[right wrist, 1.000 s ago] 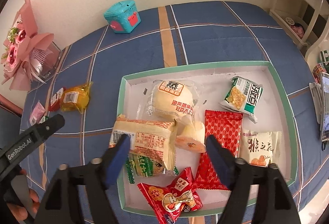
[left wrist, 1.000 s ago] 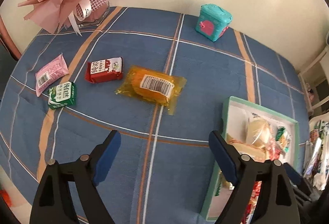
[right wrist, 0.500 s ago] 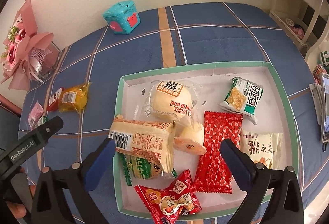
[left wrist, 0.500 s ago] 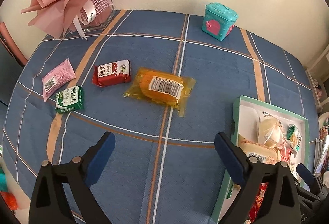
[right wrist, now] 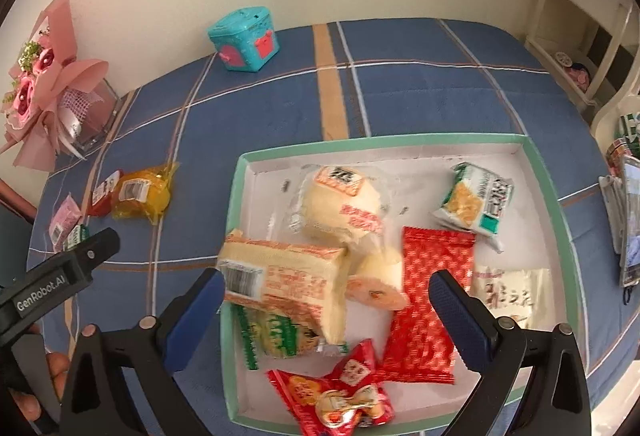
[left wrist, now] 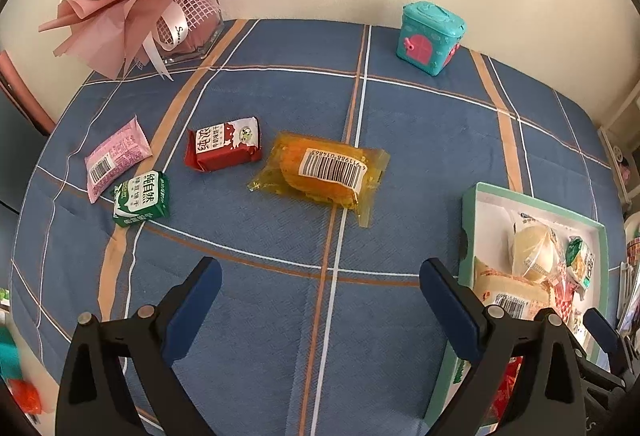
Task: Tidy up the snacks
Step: 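Withdraw both open grippers from the tray toward the remaining snacks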
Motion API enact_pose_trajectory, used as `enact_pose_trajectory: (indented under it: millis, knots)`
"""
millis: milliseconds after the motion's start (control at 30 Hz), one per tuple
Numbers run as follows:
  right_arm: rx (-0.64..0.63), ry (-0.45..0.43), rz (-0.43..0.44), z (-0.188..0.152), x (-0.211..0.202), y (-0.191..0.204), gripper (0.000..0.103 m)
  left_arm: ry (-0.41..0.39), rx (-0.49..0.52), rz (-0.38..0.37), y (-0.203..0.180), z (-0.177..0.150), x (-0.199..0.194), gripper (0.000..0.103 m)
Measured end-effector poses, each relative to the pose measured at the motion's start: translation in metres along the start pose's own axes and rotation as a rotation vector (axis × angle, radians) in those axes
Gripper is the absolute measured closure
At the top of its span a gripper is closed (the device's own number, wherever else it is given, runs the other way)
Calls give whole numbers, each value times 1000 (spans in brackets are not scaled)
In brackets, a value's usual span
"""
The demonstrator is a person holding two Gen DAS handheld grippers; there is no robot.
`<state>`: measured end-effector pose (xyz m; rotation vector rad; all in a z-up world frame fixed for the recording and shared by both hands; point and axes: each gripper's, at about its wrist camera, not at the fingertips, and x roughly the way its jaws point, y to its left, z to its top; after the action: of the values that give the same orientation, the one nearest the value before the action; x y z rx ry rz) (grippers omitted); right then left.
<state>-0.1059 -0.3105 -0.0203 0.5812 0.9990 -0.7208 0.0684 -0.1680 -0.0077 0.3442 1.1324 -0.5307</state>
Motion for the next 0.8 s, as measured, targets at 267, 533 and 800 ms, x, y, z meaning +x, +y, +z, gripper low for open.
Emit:
enact_pose_trajectory:
  millis: [267, 533, 800]
  knots:
    - [-57, 11, 35, -5, 5, 38, 0, 9, -34, 61, 32, 4, 7, 4]
    - [-101, -7, 105, -10, 7, 85, 0, 17, -145, 118, 84, -2, 16, 4]
    - [-142, 20, 154, -18, 21, 125, 0, 20, -246, 107, 143, 0, 21, 4]
